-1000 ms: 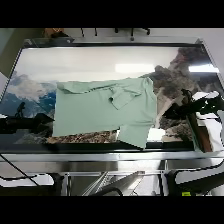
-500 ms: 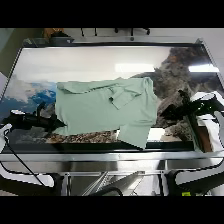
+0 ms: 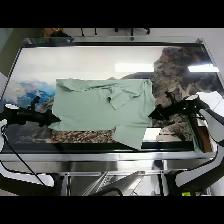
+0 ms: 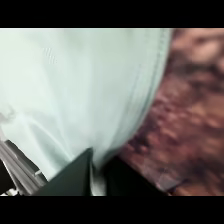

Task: Fold the shirts.

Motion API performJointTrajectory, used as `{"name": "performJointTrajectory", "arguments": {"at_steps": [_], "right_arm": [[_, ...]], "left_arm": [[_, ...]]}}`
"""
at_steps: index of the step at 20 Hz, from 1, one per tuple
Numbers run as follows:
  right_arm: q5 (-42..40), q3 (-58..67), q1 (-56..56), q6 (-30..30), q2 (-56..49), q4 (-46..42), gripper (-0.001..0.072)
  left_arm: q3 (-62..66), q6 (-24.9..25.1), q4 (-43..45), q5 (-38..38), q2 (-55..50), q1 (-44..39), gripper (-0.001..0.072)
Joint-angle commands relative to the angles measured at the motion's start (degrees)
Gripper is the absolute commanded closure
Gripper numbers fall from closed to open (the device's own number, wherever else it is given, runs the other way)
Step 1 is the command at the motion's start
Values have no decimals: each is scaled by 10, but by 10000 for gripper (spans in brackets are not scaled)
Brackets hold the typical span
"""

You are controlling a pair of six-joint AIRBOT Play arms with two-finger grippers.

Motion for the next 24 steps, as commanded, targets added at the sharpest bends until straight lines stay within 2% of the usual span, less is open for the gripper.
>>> {"name": "performJointTrajectory", "arguments": {"at_steps": [1,3,6,9,11,12,15,18,20,22,24], "right_arm": [[43,0,44,-22,14,74,692],[50,4,51,-44,67,132,693],[43,70,21,-105,202,266,693],[-23,191,-29,-146,343,367,693],[-89,268,-51,-162,417,361,693],[-121,297,-60,-162,447,349,693],[-229,358,-81,-162,515,287,693],[-268,386,-85,-162,526,233,693],[-261,386,-85,-158,507,232,693],[-211,386,-85,-127,462,239,694],[-151,377,-82,-99,396,242,696]], "left_arm": [[34,-9,-18,-50,5,0,694],[56,-9,-85,-89,35,1,696],[145,-2,-254,-150,144,5,697],[269,3,-490,-138,279,42,696],[343,11,-665,-78,358,82,696],[374,8,-721,-50,384,106,696],[456,-56,-814,-39,428,229,696],[493,-115,-828,-49,418,339,696],[477,-114,-809,-56,400,340,696],[439,-114,-664,-75,385,295,696],[384,-92,-480,-79,357,173,696]]}}
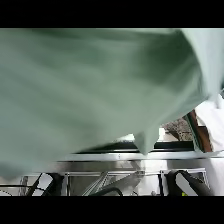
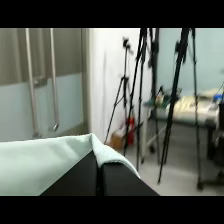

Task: Fold the shirts.

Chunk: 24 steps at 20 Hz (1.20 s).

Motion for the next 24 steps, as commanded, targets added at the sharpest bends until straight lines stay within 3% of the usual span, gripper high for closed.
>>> {"name": "performJointTrajectory", "arguments": {"at_steps": [1,4,7,11,14,18,21,24], "right_arm": [[77,-21,10,41,-98,4,695],[71,-125,70,32,-207,-29,695],[-14,-196,109,19,-347,-81,695],[-61,-160,108,-12,-532,-57,695],[-68,-76,108,-6,-612,-45,696],[-43,35,91,14,-637,-47,696],[36,67,66,25,-625,-63,696],[94,66,57,71,-621,-167,696]], "left_arm": [[-73,22,263,-3,-47,-150,696],[-148,53,445,33,-149,-304,696],[-202,65,594,134,-287,-385,695],[-118,65,604,132,-497,-393,695],[-2,35,604,110,-598,-398,696],[106,-2,611,89,-626,-400,696],[140,-9,610,61,-623,-400,695],[98,-5,611,57,-617,-400,695]]}}
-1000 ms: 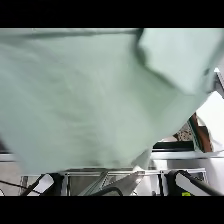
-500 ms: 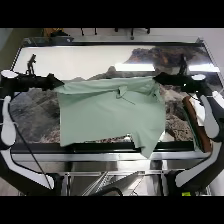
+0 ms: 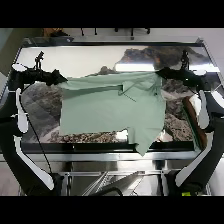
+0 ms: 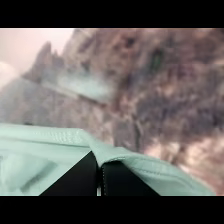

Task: Fold the shirts.

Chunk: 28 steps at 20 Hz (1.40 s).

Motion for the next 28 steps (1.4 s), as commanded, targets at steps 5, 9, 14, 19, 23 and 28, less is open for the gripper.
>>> {"name": "performJointTrajectory", "arguments": {"at_steps": [5,9,14,19,23,28], "right_arm": [[74,0,0,56,-7,-183,696],[71,-1,13,56,-33,-183,695],[55,-1,25,56,-43,-187,695],[89,-1,20,62,25,-188,408],[170,-9,-25,118,112,-206,413],[225,-231,-96,137,229,-206,422]], "left_arm": [[-70,14,75,40,-2,-6,694],[-100,57,78,68,-2,-18,694],[-86,66,77,72,-15,-24,691],[-4,-1,95,-34,-12,-5,145],[0,-65,152,-115,48,44,146],[-343,-53,191,-96,197,106,146]]}}
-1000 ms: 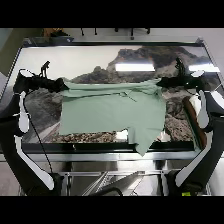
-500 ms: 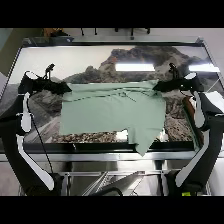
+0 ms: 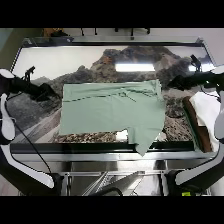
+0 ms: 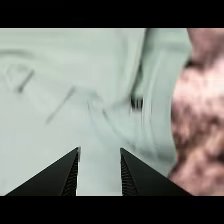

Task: Fold the shirts.

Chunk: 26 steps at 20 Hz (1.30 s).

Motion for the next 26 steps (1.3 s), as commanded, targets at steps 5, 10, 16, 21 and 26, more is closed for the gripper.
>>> {"name": "performJointTrajectory", "arguments": {"at_steps": [5,10,16,21,26], "right_arm": [[4,-357,-128,21,223,-2,416],[-43,-508,-183,23,307,-2,359],[-85,-672,-174,5,313,16,281],[-149,-701,-73,3,295,39,281],[-195,-697,47,-33,251,136,516]], "left_arm": [[-410,47,-5,79,168,50,145],[-497,102,-127,102,193,50,146],[-482,119,-154,138,193,50,693],[-450,117,-155,131,193,49,694],[-450,119,-151,126,193,51,694]]}}
